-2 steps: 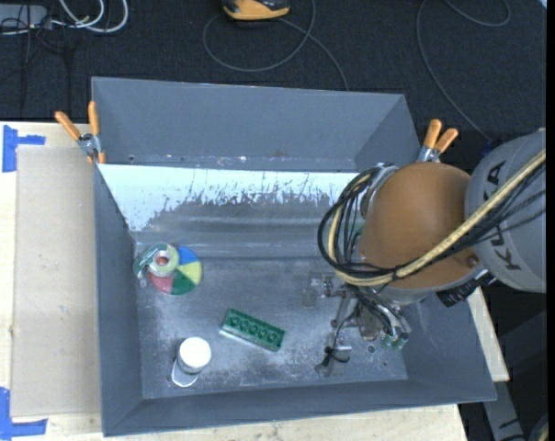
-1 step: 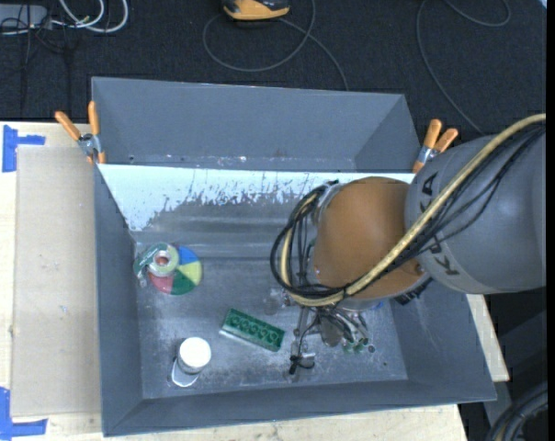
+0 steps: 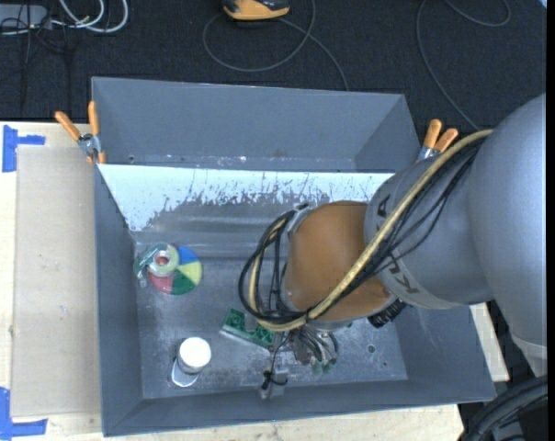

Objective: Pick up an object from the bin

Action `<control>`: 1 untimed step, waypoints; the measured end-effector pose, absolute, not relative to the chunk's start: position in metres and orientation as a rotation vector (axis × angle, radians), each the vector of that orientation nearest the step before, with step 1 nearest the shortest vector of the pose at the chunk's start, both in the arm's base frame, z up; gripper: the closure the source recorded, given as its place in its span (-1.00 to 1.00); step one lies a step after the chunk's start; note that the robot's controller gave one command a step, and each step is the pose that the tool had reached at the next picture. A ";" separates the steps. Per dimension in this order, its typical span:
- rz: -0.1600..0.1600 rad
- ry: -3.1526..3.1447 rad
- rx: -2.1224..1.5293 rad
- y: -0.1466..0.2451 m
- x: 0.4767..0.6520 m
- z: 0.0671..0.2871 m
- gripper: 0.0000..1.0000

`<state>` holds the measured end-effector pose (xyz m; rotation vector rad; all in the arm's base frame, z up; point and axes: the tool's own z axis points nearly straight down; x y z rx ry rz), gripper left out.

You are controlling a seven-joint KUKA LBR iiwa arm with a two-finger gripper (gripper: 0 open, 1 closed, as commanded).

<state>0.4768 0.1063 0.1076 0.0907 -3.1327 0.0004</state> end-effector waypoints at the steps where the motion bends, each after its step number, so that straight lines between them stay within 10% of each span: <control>1: 0.000 -3.131 0.144 0.113 0.485 0.102 -1.00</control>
Offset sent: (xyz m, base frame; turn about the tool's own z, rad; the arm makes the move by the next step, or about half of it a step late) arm 0.0859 -0.0455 -0.0166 -0.0779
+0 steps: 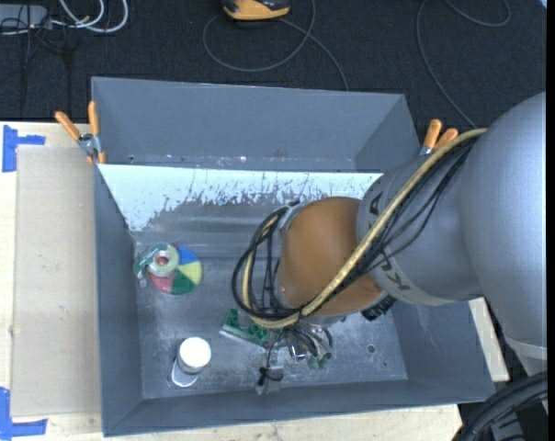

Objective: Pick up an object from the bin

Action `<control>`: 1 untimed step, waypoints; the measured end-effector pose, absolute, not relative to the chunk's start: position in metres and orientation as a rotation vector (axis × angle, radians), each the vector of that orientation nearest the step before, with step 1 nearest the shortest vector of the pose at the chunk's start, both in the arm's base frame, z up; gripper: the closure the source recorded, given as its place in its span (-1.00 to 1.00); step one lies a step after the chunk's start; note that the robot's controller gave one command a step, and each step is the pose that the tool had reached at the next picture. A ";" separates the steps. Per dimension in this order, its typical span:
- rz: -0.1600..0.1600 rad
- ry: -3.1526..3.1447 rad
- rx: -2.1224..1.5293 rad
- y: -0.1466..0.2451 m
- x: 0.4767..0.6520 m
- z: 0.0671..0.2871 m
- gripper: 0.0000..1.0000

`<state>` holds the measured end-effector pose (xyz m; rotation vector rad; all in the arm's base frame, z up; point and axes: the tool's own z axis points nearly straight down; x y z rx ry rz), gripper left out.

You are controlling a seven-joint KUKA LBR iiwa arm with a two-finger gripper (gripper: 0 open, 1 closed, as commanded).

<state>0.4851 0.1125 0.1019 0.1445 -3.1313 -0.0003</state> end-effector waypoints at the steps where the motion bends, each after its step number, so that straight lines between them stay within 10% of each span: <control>1: -0.003 -3.126 0.238 0.080 0.539 0.095 -1.00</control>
Offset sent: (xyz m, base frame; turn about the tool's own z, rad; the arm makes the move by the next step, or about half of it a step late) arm 0.0405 -0.0932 0.0149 -0.0739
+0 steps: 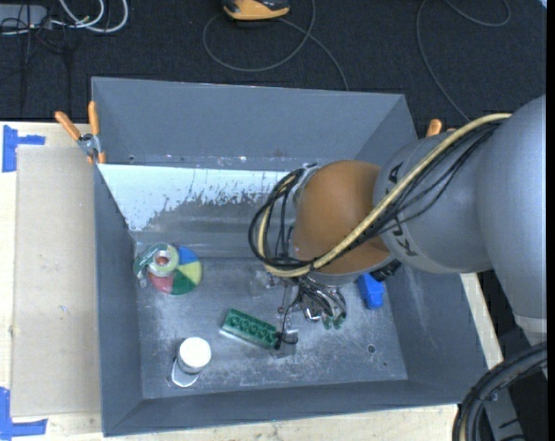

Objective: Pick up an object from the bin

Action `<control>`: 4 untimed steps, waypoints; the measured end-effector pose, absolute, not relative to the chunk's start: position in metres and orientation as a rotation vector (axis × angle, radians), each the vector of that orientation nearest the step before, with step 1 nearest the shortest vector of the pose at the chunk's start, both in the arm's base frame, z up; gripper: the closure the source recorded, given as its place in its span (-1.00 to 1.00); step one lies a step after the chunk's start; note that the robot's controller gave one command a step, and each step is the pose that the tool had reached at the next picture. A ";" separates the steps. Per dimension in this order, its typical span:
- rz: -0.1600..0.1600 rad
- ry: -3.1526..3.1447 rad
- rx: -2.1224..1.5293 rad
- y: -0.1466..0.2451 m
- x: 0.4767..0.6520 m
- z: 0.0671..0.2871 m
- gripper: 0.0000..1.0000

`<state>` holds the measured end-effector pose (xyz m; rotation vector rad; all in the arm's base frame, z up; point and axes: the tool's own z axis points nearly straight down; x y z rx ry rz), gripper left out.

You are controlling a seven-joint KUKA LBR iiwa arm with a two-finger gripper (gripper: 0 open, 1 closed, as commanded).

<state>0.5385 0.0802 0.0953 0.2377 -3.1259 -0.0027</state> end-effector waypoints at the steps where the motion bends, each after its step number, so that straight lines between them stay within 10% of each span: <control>1: 0.000 -3.132 0.244 0.041 0.554 0.106 -1.00; 4: 0.000 -3.121 0.290 0.096 0.531 0.074 -1.00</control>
Offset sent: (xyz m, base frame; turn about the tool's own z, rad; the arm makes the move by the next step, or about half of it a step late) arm -0.0002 0.0525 -0.0253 -0.1993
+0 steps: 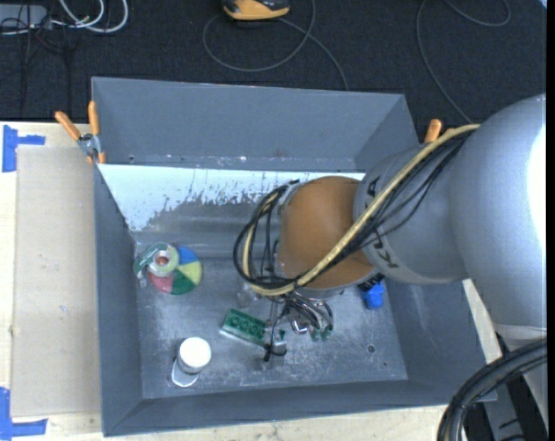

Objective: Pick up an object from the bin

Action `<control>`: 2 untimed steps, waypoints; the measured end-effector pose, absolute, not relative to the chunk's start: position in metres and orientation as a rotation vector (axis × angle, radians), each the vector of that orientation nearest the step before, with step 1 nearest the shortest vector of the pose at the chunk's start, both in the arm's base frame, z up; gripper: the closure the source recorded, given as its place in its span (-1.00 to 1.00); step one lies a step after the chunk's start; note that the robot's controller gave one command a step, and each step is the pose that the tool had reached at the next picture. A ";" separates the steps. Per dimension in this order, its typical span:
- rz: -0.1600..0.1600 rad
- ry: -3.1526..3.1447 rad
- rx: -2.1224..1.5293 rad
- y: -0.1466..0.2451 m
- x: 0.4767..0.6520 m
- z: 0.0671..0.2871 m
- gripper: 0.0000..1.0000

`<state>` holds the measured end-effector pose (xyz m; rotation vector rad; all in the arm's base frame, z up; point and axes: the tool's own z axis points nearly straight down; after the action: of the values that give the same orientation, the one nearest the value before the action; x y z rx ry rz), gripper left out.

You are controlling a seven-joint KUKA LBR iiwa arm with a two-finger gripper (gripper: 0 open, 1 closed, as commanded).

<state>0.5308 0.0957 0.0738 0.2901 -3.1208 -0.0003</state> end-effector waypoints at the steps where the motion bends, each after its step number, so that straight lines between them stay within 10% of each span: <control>1: -0.007 -3.085 0.569 0.079 0.543 0.070 1.00; 2: -0.007 -3.085 0.568 0.079 0.543 0.070 1.00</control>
Offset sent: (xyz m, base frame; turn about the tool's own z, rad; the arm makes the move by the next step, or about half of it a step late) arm 0.0000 0.0000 0.0000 0.0000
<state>0.5429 0.0790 0.0696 0.5679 -3.0852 -0.0074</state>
